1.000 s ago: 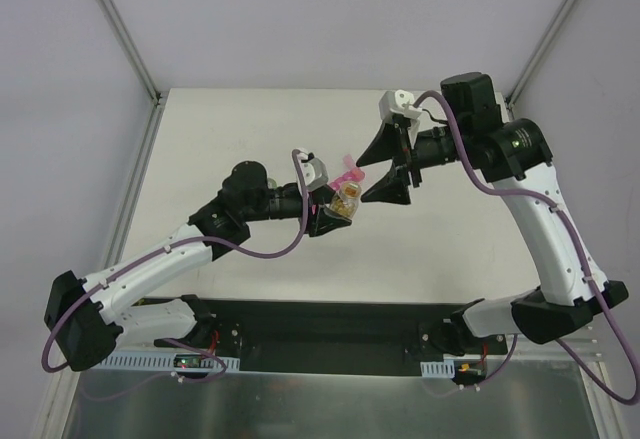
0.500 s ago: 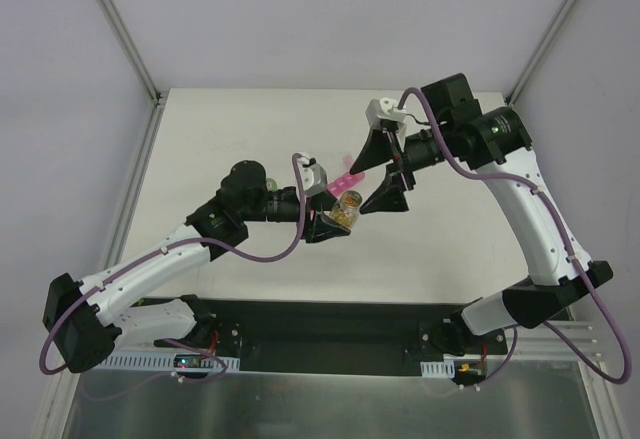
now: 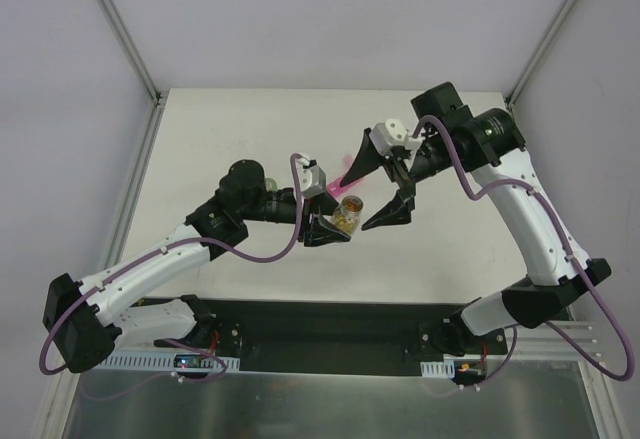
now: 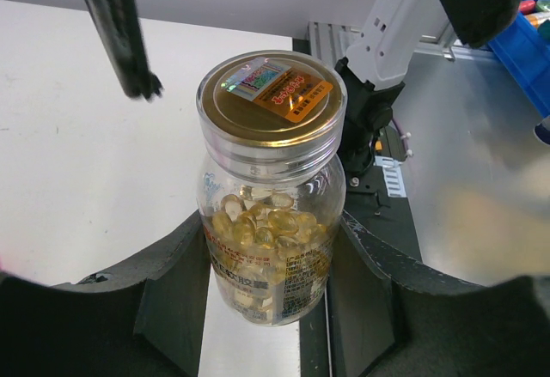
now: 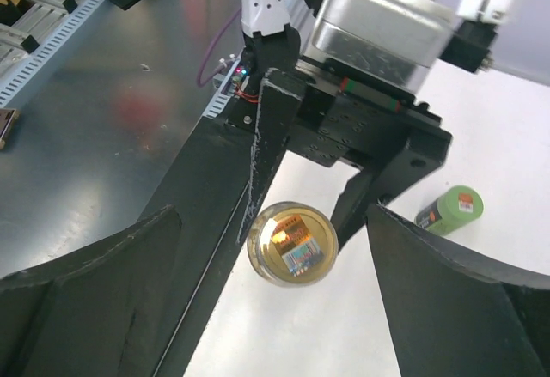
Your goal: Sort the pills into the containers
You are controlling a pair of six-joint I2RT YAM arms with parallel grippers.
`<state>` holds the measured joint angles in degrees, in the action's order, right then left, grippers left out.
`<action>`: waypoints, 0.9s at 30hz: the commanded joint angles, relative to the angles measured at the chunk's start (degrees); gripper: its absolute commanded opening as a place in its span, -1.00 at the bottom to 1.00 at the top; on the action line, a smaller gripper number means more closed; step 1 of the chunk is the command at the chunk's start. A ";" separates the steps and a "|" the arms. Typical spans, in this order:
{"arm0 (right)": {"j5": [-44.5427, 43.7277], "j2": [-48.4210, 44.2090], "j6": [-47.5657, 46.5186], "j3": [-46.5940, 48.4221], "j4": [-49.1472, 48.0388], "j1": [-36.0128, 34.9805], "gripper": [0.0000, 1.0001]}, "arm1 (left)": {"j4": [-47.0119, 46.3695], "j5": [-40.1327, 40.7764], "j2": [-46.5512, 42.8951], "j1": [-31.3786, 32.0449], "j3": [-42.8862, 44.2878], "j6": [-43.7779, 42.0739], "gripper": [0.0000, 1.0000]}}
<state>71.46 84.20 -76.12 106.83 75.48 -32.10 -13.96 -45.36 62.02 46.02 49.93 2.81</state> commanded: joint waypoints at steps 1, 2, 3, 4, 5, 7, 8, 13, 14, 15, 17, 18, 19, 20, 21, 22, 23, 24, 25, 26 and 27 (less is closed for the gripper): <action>4.21 1.22 -6.85 2.33 7.22 -2.18 0.82 | -4.59 -3.77 -1.37 -0.40 2.63 1.58 -0.80; 4.21 1.40 -6.68 2.68 7.31 -2.09 0.81 | -4.68 -3.94 -1.46 -0.32 2.63 1.67 -0.80; 4.30 1.84 -6.59 2.95 7.31 -2.09 0.79 | -4.76 -4.20 -1.64 -0.32 2.71 1.93 -0.80; 4.13 2.02 -6.41 3.30 7.31 -2.09 0.79 | -4.94 -4.29 -1.73 -0.40 2.71 2.02 -0.80; 4.30 2.19 -6.06 3.56 7.31 -2.09 0.78 | -5.03 -4.47 -1.81 -0.40 2.71 2.29 -0.80; 4.56 2.63 -5.89 3.92 7.31 -2.09 0.76 | -5.12 -4.73 -2.08 -0.40 2.71 2.20 -0.80; 4.65 2.72 -5.80 4.00 7.31 -2.09 0.76 | -5.12 -4.73 -2.16 -0.40 2.71 2.29 -0.80; 5.35 3.07 -5.36 3.57 7.57 -2.09 0.69 | -5.12 -4.47 -3.04 -0.40 2.63 2.03 -0.80; 5.44 2.81 -5.36 3.39 7.66 -2.27 0.69 | -5.12 -4.38 -3.13 -0.40 2.63 1.94 -0.80; 5.70 2.63 -5.36 3.22 7.66 -2.18 0.69 | -5.03 -4.21 -3.48 -0.40 2.63 1.94 -0.81; 5.88 2.20 -5.27 2.77 7.66 -2.27 0.69 | -5.12 -3.68 -3.74 -0.40 2.36 1.67 -0.80; 6.06 2.11 -5.18 2.69 7.66 -2.44 0.68 | -5.20 -3.42 -3.92 -0.40 2.36 1.50 -0.81; 6.06 2.02 -5.10 2.69 7.66 -2.53 0.68 | -5.47 -3.24 -4.01 -0.40 2.10 1.59 -0.81; 5.97 1.93 -5.09 2.69 7.66 -2.71 0.63 | -5.56 -3.07 -4.27 -0.40 2.01 1.67 -0.81; 5.97 1.93 -4.83 2.69 7.66 -2.71 0.63 | -5.56 -2.98 -4.27 -0.32 1.92 1.59 -0.81; 5.97 2.02 -4.83 2.69 7.66 -2.79 0.62 | -5.73 -2.89 -4.36 -0.40 1.84 1.67 -0.81; 5.88 2.02 -4.74 2.77 7.66 -2.80 0.61 | -5.91 -2.63 -4.62 -0.40 1.75 1.59 -0.81; 5.80 2.02 -4.83 2.69 7.66 -2.80 0.60 | -6.08 -2.62 -4.63 -0.40 1.66 1.67 -0.80; 5.79 2.10 -4.57 2.69 7.66 -2.88 0.58 | -6.08 -2.45 -4.71 -0.32 1.75 1.67 -0.81; 5.79 2.10 -4.57 2.69 7.66 -2.80 0.57 | -6.17 -2.36 -4.80 -0.40 1.75 1.76 -0.81; 5.79 2.10 -4.57 2.69 7.66 -2.80 0.54 | -6.26 -2.36 -4.89 -0.40 1.83 1.67 -0.81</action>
<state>74.41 87.26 -79.50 108.64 76.62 -34.63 -15.79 -47.51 59.09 46.02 50.26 4.10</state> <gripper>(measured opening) 0.789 0.489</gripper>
